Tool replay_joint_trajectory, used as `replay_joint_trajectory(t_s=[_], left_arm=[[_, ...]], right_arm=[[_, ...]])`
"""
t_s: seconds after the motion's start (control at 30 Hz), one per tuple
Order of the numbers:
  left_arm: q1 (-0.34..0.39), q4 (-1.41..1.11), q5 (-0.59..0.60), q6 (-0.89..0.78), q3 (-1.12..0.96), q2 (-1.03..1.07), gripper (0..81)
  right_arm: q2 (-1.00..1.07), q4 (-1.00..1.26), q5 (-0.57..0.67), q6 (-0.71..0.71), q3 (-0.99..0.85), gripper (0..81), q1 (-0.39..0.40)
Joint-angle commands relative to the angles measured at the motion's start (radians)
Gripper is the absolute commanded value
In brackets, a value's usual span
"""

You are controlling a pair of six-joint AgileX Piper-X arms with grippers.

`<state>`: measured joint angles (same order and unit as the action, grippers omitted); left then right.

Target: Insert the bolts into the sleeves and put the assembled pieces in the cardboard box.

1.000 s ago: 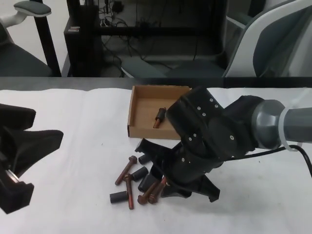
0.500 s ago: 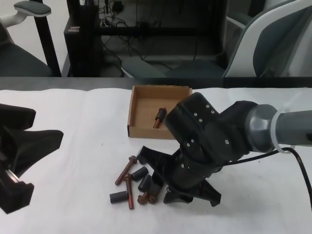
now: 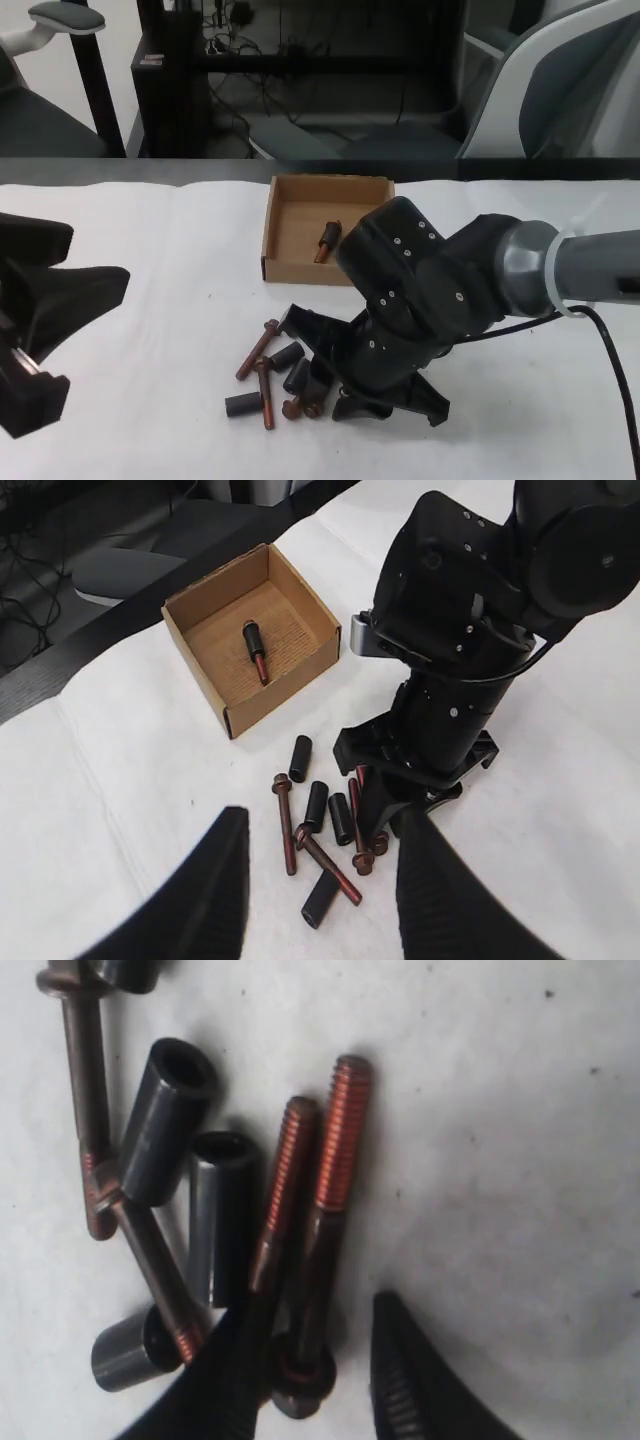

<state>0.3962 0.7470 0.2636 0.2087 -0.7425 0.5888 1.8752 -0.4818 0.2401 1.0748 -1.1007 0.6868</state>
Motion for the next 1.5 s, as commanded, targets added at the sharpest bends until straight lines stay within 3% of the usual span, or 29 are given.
replay_joint_trajectory(t_s=[0.0,0.23,0.43,1.47], left_arm=[[-0.004,-0.003,-0.01,0.003,-0.012,-0.005,47.3],[-0.004,-0.005,-0.033,0.043,-0.012,-0.005,47.3],[-0.004,-0.008,-0.038,0.041,-0.012,0.0,47.3],[-0.004,-0.054,-0.038,0.016,-0.01,0.0,47.3]], right_arm=[[0.013,0.007,0.012,-0.012,-0.011,37.7,-0.009],[0.017,0.007,0.013,-0.012,-0.028,37.4,-0.024],[0.017,-0.004,0.03,-0.039,-0.028,27.2,-0.039],[0.043,-0.101,0.054,-0.057,-0.028,26.6,-0.038]])
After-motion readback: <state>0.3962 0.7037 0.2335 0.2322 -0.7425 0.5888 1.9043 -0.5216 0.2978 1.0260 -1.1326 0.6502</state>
